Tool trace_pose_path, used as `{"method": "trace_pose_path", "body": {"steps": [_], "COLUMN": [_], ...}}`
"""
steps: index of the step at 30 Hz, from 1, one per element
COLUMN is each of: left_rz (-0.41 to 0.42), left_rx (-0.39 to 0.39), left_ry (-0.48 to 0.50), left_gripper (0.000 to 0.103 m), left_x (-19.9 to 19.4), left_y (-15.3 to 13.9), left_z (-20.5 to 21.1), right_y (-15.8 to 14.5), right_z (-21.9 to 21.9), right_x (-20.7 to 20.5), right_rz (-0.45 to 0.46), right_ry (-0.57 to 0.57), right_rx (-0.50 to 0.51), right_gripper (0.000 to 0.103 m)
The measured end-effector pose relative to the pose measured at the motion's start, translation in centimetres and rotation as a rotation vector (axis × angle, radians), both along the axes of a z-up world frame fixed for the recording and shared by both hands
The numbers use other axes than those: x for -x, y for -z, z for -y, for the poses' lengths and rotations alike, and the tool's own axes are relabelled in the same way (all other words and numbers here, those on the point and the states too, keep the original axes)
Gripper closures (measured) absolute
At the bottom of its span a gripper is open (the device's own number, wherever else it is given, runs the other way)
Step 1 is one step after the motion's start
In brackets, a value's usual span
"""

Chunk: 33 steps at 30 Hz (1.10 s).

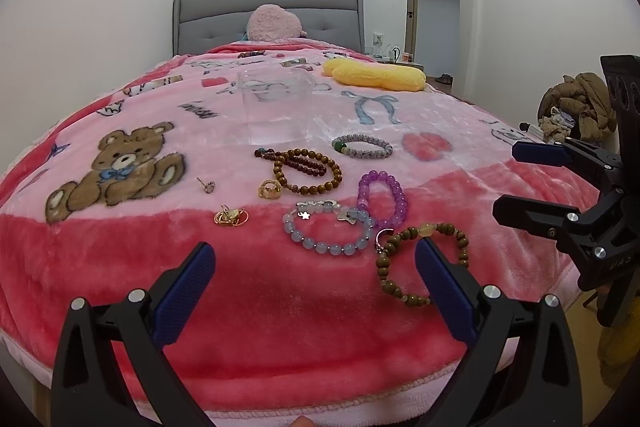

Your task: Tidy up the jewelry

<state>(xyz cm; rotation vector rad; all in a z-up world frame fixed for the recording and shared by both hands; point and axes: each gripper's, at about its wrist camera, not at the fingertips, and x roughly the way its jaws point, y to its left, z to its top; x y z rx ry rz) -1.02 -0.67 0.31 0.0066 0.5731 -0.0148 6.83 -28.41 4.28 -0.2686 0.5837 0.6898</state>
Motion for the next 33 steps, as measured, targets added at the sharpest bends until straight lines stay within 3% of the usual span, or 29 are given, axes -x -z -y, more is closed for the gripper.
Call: {"method": "trace_pose_path", "body": {"steps": [7, 13, 17, 19, 20, 25, 28, 33], "left_rz": [0.007, 0.005, 0.000, -0.008, -0.018, -0.048, -0.076, -0.117], "left_rx": [0.003, 0.133, 0.143, 0.148, 0.153, 0.174, 0.136, 0.085], "left_ry": [-0.005, -0.005, -0.031, -0.048, -0.055, -0.060, -0.034, 0.015], "left_gripper": [0.005, 0.005, 0.006, 0.011, 0.014, 0.023, 0.036, 0.050], "left_x": [0.0, -0.5, -1.3, -1.9, -2.3, -3.8, -4.7, -6.1], "left_y": [-0.1, -0.3, -0.4, -0.5, -0.5, -0.5, -0.2, 0.6], "left_z": [-0.3, -3.2, -4.8, -5.7, -6.3, -8.3, -8.1, -7.0], "right_y": [-0.1, -0.3, -0.6, -0.8, -0.9, -1.2, -1.2, 0.0], "right_z": [-0.1, -0.1, -0.4, -0.6, -0.8, -1.7, -2.9, -5.4], "right_x": [-0.1, -1.2, -2.6, -3.6, -4.2, -6.9, -8.7, -11.3], "right_rz": [-0.009, -0.030, -0.063, -0.077, -0.086, -0.110, -0.118, -0.141], "right_ry": [-0.004, 0.005, -0.003, -0.003, 0.005, -0.006, -0.012, -0.042], "right_rx": [-0.010, -0.052, -0.075, -0.079, -0.076, -0.084, -0.064, 0.019], "right_gripper": [0.007, 0.008, 0.012, 0.026, 0.029, 0.036, 0.037, 0.047]}}
